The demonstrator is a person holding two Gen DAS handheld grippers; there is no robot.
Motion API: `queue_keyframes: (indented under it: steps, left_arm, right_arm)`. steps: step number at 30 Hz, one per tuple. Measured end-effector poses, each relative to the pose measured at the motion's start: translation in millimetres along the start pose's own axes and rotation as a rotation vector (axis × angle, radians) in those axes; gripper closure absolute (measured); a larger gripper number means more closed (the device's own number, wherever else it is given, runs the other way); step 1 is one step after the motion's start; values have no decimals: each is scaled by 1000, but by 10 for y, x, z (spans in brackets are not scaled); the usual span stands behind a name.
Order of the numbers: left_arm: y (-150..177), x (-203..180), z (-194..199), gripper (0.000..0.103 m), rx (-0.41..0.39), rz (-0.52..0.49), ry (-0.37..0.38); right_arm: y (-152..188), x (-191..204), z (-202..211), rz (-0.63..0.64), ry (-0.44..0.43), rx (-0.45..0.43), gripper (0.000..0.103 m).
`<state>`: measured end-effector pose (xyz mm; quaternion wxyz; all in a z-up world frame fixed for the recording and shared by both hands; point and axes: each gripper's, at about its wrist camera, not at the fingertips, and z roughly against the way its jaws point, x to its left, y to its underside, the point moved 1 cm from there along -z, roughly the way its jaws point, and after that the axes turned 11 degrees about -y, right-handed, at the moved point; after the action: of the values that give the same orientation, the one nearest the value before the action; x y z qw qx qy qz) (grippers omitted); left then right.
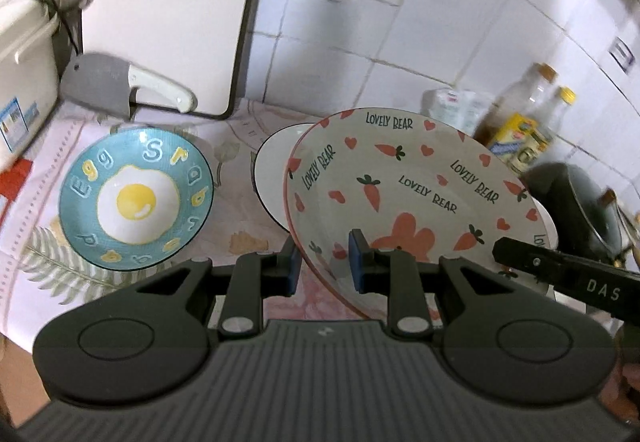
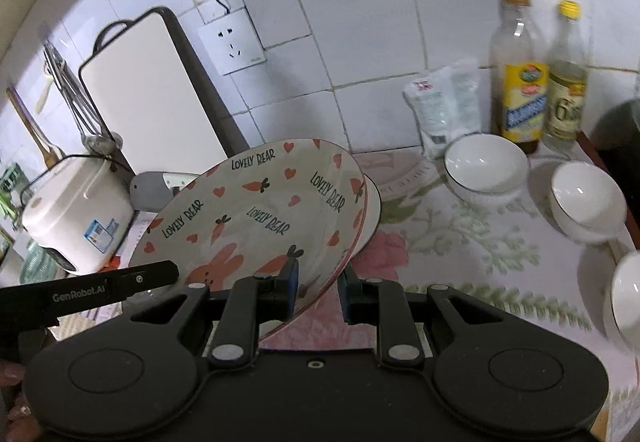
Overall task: Organize plates and bowls
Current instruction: 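Lower the bunny plate onto the white plate and open both grippers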
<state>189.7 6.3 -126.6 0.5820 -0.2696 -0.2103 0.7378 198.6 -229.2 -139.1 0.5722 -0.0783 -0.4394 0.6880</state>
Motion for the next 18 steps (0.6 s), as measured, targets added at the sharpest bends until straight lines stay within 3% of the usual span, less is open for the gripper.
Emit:
queue_keyframes:
  steps: [5,12,18]
  left_arm:
    - [-105,17,-375,80,-5,26,-31]
    - [-161,37,-961,80,44,65,-82]
    - [-156,47,-1247,80,75,88,-106]
  right_arm:
    - [-197,-197,-414,28,-17,52,78]
    - [-273,-427,-943,24,-15,128,77]
    - [-330,-550,-1232,29,-11,188,77]
